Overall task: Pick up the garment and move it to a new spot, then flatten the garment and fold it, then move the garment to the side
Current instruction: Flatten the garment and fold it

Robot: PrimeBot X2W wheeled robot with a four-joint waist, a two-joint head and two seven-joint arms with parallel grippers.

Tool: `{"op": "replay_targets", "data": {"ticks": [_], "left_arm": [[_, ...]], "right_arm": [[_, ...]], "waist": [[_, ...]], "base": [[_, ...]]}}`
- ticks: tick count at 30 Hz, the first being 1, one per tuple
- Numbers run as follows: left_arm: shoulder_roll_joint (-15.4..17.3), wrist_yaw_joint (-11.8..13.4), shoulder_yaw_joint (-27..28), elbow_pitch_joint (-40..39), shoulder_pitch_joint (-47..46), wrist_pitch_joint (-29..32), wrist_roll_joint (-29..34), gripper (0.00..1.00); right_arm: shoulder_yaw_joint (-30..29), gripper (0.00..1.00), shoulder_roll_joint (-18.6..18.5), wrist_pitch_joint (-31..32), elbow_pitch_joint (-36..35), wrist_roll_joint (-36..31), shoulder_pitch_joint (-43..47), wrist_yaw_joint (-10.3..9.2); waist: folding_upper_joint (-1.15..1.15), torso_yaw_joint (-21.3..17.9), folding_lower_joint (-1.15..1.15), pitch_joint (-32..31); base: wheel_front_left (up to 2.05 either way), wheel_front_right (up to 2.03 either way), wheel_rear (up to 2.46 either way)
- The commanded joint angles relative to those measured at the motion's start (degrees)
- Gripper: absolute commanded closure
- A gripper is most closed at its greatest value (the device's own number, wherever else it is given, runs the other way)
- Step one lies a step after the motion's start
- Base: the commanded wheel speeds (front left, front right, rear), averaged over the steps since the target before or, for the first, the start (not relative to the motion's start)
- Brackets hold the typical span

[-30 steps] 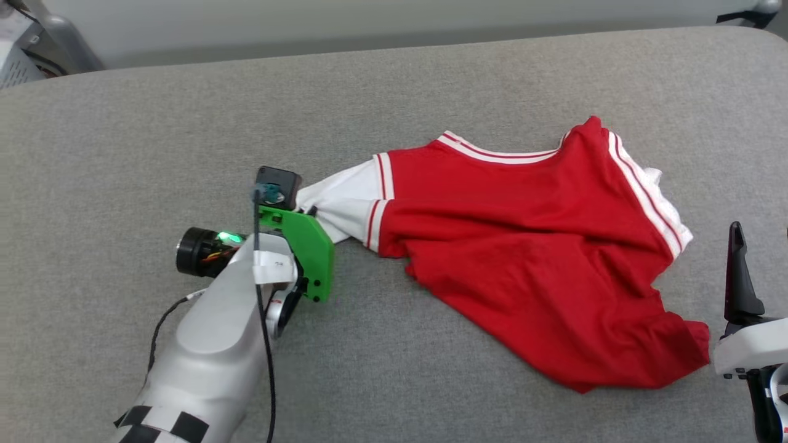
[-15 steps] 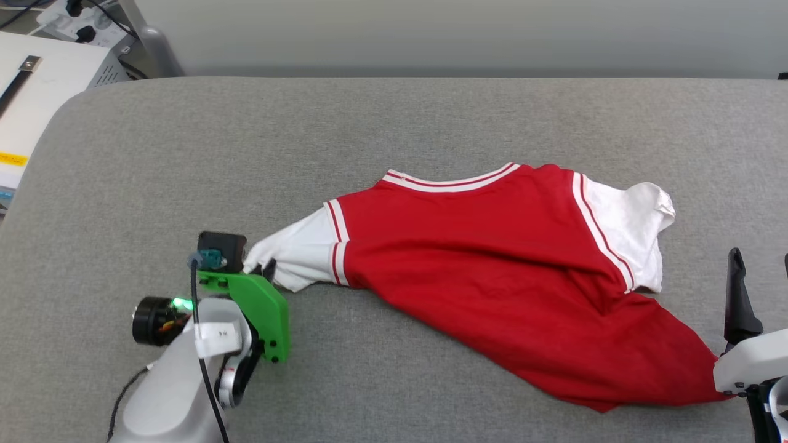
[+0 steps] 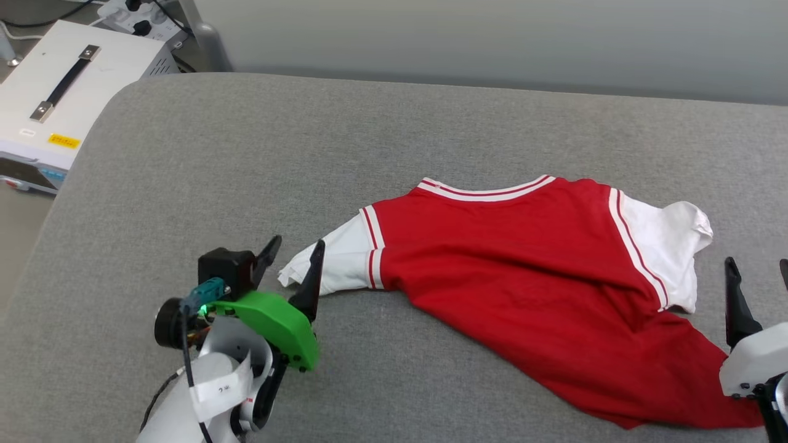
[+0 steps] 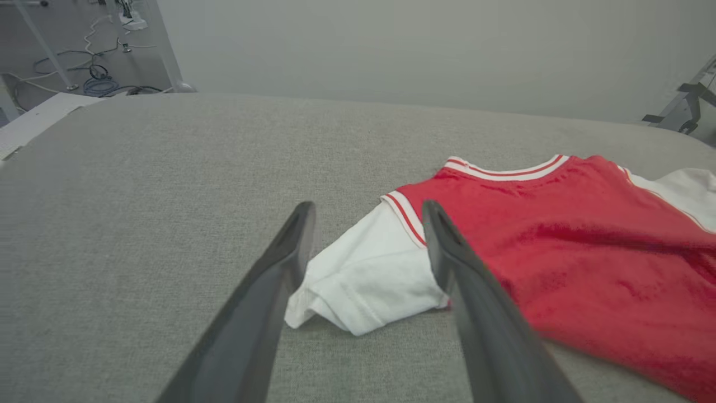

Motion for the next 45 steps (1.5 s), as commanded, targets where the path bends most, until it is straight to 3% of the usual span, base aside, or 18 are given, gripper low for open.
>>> {"op": "replay_targets", "data": {"ticks": [1, 7, 14, 20, 27, 28, 29, 31, 45], "left_arm": [[0.63, 0.34, 0.64, -1.57, 0.71, -1.67, 0.65, 0.00], [1.30, 0.87, 1.83, -6.86, 0.60, -7.87, 2.36, 0.00], [0.53, 0.42, 1.37, -8.49, 0.41, -10.48, 2.85, 0.00], [-0.24, 0.02, 0.74, -7.74, -0.30, -10.97, 2.72, 0.00], [-0.82, -0.11, 0.66, -6.53, -1.24, -11.55, 2.59, 0.00], [-0.84, -0.12, 0.65, -6.35, -1.22, -11.62, 2.56, 0.00], [-0.84, -0.13, 0.64, -6.20, -1.19, -11.67, 2.53, 0.00], [-0.78, -0.14, 0.60, -5.79, -1.09, -11.73, 2.48, 0.00], [-0.04, -0.30, 0.01, -4.27, -0.76, -11.01, 1.80, 0.00]], "right_arm": [[0.79, 0.00, -2.01, 1.99, -0.47, -0.30, -0.97, -0.04], [3.62, 0.00, -10.46, 16.17, 1.21, 2.47, -6.58, -0.04], [6.33, 0.00, -17.46, 32.04, 8.14, 8.12, -14.95, -0.04], [6.00, 0.00, -19.88, 36.17, 15.52, 9.74, -20.85, -0.04], [5.69, 0.00, -20.68, 35.25, 22.95, 9.44, -23.43, -0.04], [5.56, 0.07, -20.57, 35.05, 23.83, 9.31, -23.44, -0.04], [5.43, 0.51, -20.48, 34.79, 24.46, 9.18, -23.38, -0.04], [5.08, 1.00, -20.40, 33.88, 25.63, 8.75, -23.20, -0.04], [3.26, 1.00, -25.34, 26.37, 30.75, 2.53, -21.15, -0.04]], "waist": [[0.00, 1.16, 0.00, 0.38], [0.00, 3.73, 0.00, 2.62], [0.00, 7.00, 0.00, 6.20], [0.00, 9.22, 0.00, 8.60], [0.00, 10.88, 0.00, 9.76], [0.00, 10.91, 0.00, 9.80], [0.00, 10.90, 0.00, 9.81], [0.00, 10.73, 0.00, 9.67], [0.00, 7.16, 0.00, 5.82]], "base": [[0.00, 0.00, 0.00], [0.00, 0.00, 0.00], [0.00, 0.00, 0.00], [0.00, 0.00, 0.00], [0.00, 0.00, 0.00], [0.00, 0.00, 0.00], [0.00, 0.00, 0.00], [0.00, 0.00, 0.00], [0.00, 0.00, 0.00]]}}
